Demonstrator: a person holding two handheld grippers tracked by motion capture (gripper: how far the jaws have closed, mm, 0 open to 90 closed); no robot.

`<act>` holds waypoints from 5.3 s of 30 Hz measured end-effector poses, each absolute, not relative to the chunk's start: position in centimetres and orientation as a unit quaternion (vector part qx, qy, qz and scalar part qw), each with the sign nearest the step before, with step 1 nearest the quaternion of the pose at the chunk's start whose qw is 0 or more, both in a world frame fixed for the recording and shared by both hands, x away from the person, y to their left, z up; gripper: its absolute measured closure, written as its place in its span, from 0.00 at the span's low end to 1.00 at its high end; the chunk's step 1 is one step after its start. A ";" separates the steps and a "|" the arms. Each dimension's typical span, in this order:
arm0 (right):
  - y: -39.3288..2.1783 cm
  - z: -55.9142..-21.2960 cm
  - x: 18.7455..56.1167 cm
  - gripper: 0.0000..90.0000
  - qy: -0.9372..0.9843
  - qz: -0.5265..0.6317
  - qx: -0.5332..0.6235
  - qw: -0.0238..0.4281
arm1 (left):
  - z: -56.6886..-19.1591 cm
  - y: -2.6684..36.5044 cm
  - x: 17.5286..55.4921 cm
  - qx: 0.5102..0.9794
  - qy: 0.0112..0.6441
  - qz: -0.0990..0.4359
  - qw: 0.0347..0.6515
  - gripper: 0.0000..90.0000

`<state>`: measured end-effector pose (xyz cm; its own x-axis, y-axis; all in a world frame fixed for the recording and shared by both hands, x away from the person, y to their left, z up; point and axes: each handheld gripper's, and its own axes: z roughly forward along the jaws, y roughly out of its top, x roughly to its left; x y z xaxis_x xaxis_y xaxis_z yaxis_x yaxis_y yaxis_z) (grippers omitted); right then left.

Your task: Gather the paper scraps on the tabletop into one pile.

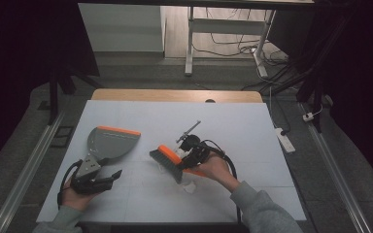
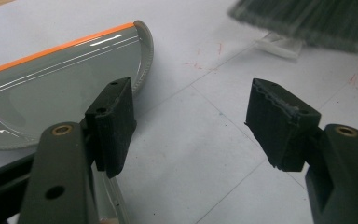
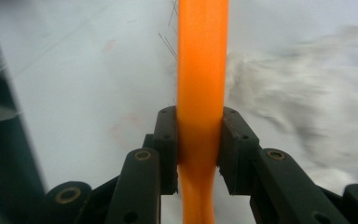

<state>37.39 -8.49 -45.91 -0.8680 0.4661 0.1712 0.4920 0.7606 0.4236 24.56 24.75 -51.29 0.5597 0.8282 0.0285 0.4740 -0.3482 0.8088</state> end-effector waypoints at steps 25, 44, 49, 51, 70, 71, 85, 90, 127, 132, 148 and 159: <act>-4.5 -44.9 36.7 0.78 -0.913 -0.340 -0.222 0.043 | -51.3 24.8 24.6 0.789 0.414 0.225 0.394 0.37; -10.2 -41.6 37.2 0.78 -0.909 -0.342 -0.237 -0.018 | -51.4 24.8 24.6 0.790 0.414 0.225 0.392 0.37; -12.5 -40.2 35.7 0.78 -0.923 -0.327 -0.204 -0.009 | -51.4 24.8 24.6 0.790 0.414 0.225 0.393 0.37; -13.2 -40.3 34.9 0.78 -0.931 -0.313 -0.187 0.004 | -51.4 24.8 24.6 0.790 0.414 0.225 0.392 0.37; -10.7 -44.9 35.9 0.79 -0.964 -0.227 -0.137 -0.033 | -51.5 24.9 24.6 0.790 0.415 0.225 0.391 0.37; -10.8 -44.7 36.2 0.78 -0.961 -0.235 -0.141 -0.039 | -51.5 24.9 24.6 0.790 0.415 0.225 0.391 0.37; -18.5 -40.6 35.0 0.78 -0.879 -0.328 -0.333 -0.092 | -51.4 24.8 24.6 0.790 0.414 0.224 0.392 0.37; -21.5 -43.2 35.5 0.78 -0.861 -0.272 -0.425 -0.065 | -51.4 24.8 24.6 0.791 0.411 0.223 0.395 0.37; -22.7 -41.8 36.1 0.78 -0.828 -0.375 -0.408 -0.085 | -51.5 24.5 24.6 0.793 0.412 0.224 0.389 0.37; -24.0 -43.0 36.1 0.78 -0.831 -0.365 -0.409 -0.098 | -51.5 24.5 24.7 0.794 0.412 0.223 0.388 0.37; -29.3 -44.9 34.0 0.78 -0.818 -0.365 -0.423 -0.141 | -51.5 24.4 24.8 0.793 0.416 0.225 0.384 0.37; -30.2 -45.7 32.7 0.78 -0.816 -0.382 -0.406 -0.155 | -51.4 24.3 24.9 0.793 0.416 0.226 0.383 0.37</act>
<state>32.70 -30.18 -45.75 -0.6228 0.7803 0.0572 0.5439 0.3793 0.7485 24.86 24.31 -51.43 0.5514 0.8333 0.0400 0.4865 -0.3602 0.7960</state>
